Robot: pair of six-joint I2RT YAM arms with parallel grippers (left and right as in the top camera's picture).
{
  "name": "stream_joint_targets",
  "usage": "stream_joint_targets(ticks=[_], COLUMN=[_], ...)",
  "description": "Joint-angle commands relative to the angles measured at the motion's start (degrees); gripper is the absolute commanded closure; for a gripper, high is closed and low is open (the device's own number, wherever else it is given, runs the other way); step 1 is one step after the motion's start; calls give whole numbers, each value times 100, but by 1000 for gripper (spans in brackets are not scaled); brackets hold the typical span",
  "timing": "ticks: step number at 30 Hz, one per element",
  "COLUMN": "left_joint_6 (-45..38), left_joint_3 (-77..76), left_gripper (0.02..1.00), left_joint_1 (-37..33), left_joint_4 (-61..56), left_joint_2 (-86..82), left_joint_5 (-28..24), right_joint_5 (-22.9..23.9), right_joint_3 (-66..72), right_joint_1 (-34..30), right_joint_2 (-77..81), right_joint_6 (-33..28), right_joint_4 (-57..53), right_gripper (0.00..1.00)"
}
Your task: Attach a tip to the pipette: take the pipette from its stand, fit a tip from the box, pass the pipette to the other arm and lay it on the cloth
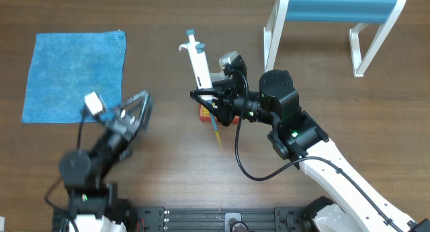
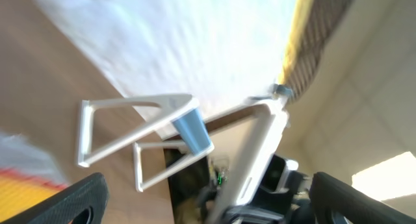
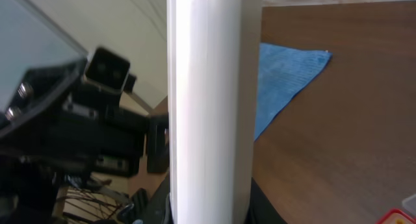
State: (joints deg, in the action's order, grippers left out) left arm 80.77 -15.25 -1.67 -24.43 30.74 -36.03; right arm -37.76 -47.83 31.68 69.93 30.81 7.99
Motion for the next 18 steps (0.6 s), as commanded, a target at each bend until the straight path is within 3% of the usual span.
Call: stream_joint_targets(ticks=[1,3,5,12,14,16,18], left_joint_6=[-1099,-1051,-1060,-1056,-1058,-1058,-1058], left_joint_3=[-2046,-2739,-3202,-3434,-3432,-3434,-3432], left_gripper=[18,20,20,18,126,323,991], left_joint_1=[13,195,439,955,953,940,942], left_joint_4=[-1296,-2177,-2310,-2684,-2682,-2684,-2684], left_joint_2=[2837,3921,4527,4935,4935,4935,4935], left_joint_5=[-2859,-3517,-3853,-4164,-4291,-4319,-4317], right_joint_5=[-197,-254,-431,-498,-498,-498,-498], right_joint_3=[-31,-31,-31,-31,-31,-31,-31], right_joint_1=[24,24,24,24,24,24,24], right_joint_2=[-83,-83,-83,-83,-83,-83,-83], right_joint_6=[72,74,116,221,219,221,221], right_joint_4=[162,216,317,345,345,345,345], right_gripper=[921,919,917,919,919,921,921])
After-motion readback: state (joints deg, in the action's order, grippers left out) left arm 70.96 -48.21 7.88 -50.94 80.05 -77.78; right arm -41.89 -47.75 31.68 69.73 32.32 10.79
